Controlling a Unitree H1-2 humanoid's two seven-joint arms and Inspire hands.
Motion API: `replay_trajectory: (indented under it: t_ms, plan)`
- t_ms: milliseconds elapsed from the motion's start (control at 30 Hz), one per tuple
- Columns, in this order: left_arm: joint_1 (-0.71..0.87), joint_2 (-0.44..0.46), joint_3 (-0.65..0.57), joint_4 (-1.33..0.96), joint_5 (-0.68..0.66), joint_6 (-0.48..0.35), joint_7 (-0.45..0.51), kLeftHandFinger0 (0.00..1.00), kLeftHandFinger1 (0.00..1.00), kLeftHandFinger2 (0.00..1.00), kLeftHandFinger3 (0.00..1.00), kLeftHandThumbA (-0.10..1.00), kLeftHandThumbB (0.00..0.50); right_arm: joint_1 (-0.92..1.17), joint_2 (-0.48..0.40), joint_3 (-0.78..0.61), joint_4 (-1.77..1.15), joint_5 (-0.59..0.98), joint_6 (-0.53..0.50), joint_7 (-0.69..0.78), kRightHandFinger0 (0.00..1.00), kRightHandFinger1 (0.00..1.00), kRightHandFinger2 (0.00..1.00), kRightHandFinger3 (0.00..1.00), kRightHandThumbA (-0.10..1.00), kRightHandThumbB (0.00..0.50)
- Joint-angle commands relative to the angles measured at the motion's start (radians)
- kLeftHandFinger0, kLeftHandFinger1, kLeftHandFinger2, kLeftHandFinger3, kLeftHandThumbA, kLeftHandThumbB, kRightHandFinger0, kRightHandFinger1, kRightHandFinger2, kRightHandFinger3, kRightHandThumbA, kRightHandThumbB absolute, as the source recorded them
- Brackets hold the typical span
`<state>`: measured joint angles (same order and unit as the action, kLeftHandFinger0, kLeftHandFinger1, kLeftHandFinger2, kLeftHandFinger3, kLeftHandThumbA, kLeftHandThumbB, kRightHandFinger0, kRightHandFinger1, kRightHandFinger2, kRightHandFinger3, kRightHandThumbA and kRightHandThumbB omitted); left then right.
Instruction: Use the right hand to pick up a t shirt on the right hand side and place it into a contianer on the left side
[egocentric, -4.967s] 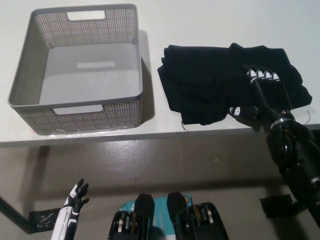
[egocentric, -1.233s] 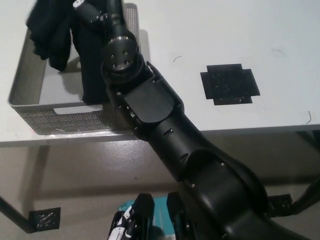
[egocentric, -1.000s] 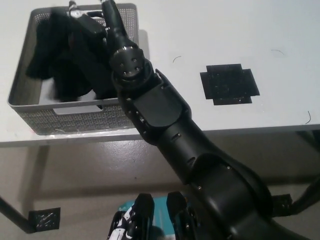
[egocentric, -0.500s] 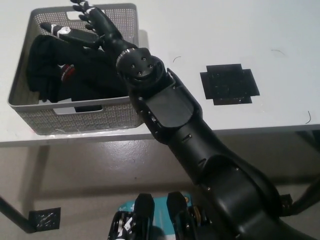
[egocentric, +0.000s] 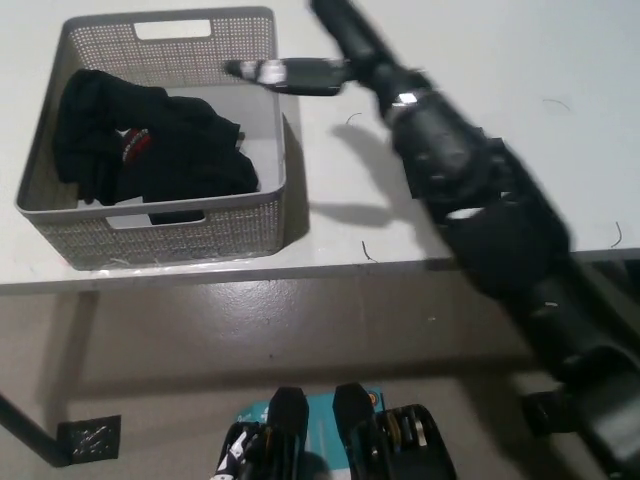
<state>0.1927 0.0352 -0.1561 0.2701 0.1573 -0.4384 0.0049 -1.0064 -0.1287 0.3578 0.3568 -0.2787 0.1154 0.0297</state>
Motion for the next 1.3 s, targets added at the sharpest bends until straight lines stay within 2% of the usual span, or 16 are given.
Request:
replay_trajectory:
  t_ms: [0,100,267,367,400,467,533,567,700,800,1000,1100,1133,1200,1233,1267]
  plan:
    - [0.017,0.028,0.032,-0.027,-0.052,-0.032,0.01,0.97,1.0,1.0,1.0,1.0,0.296,0.067,-0.181,0.006,-0.498,-0.187,-0.051,0.084,1.0,1.0,1.0,1.0,1.0,0.382]
    - [0.031,0.036,0.047,-0.029,-0.057,-0.032,0.017,0.95,1.0,1.0,1.0,1.0,0.318,0.144,-0.21,0.002,-0.593,-0.18,-0.068,0.087,1.0,1.0,1.0,1.0,0.97,0.37]
    - [0.034,0.035,0.049,-0.015,-0.048,-0.032,0.04,0.94,1.0,1.0,1.0,1.0,0.312,0.256,-0.265,-0.006,-0.717,-0.183,-0.069,0.112,1.0,1.0,1.0,1.0,0.95,0.348]
    - [0.033,0.026,0.061,-0.004,-0.076,-0.032,0.033,0.97,1.0,1.0,1.0,1.0,0.314,0.372,-0.277,-0.019,-0.776,-0.18,-0.037,0.109,1.0,1.0,1.0,1.0,1.0,0.321]
    - [0.032,0.023,0.069,-0.006,-0.08,-0.032,0.04,0.97,1.0,1.0,1.0,1.0,0.325,0.484,-0.293,-0.02,-0.768,-0.188,-0.069,0.077,1.0,1.0,1.0,1.0,1.0,0.26]
    - [0.049,0.021,0.078,-0.016,-0.089,-0.032,0.042,0.96,1.0,1.0,1.0,1.0,0.322,0.575,-0.291,-0.02,-0.766,-0.182,-0.06,0.065,1.0,1.0,1.0,1.0,1.0,0.259]
    - [0.064,0.027,0.082,-0.028,-0.076,-0.032,0.056,0.97,1.0,1.0,1.0,1.0,0.303,0.738,-0.301,-0.03,-0.75,-0.169,-0.074,0.029,1.0,1.0,1.0,1.0,1.0,0.229]
    - [0.069,0.03,0.086,-0.033,-0.078,-0.032,0.063,0.96,1.0,1.0,1.0,1.0,0.274,0.844,-0.305,-0.042,-0.708,-0.172,-0.124,-0.025,1.0,1.0,1.0,1.0,1.0,0.226]
    - [0.06,0.038,0.102,-0.034,-0.067,-0.032,0.085,0.95,1.0,1.0,1.0,1.0,0.299,1.032,-0.295,-0.064,-0.592,-0.199,-0.256,-0.131,1.0,1.0,1.0,1.0,1.0,0.235]
    - [0.059,0.037,0.103,-0.044,-0.057,-0.032,0.109,0.95,1.0,1.0,1.0,1.0,0.287,1.162,-0.283,-0.084,-0.53,-0.211,-0.314,-0.182,1.0,1.0,1.0,1.0,1.0,0.238]
    - [0.035,0.031,0.11,-0.04,-0.068,-0.032,0.115,1.0,1.0,1.0,1.0,1.0,0.325,1.282,-0.259,-0.124,-0.433,-0.216,-0.407,-0.243,1.0,1.0,1.0,1.0,1.0,0.246]
    - [0.032,0.033,0.115,-0.042,-0.07,-0.032,0.125,1.0,1.0,1.0,1.0,1.0,0.3,1.315,-0.238,-0.137,-0.384,-0.219,-0.46,-0.281,1.0,1.0,1.0,1.0,1.0,0.245]
    - [0.032,0.032,0.113,-0.043,-0.061,-0.032,0.137,1.0,1.0,1.0,1.0,1.0,0.3,1.325,-0.232,-0.143,-0.371,-0.215,-0.476,-0.29,1.0,1.0,1.0,1.0,1.0,0.243]
    - [0.039,0.024,0.108,-0.044,-0.051,-0.032,0.157,1.0,1.0,1.0,1.0,1.0,0.32,1.341,-0.217,-0.165,-0.33,-0.182,-0.514,-0.304,1.0,1.0,1.0,1.0,1.0,0.273]
    - [0.039,0.031,0.107,-0.049,-0.05,-0.032,0.171,1.0,1.0,1.0,1.0,1.0,0.29,1.355,-0.207,-0.162,-0.281,-0.176,-0.551,-0.315,1.0,1.0,1.0,1.0,1.0,0.268]
    - [0.039,0.032,0.106,-0.05,-0.05,-0.032,0.174,1.0,1.0,1.0,1.0,1.0,0.289,1.356,-0.204,-0.165,-0.274,-0.177,-0.56,-0.315,1.0,1.0,1.0,1.0,1.0,0.268]
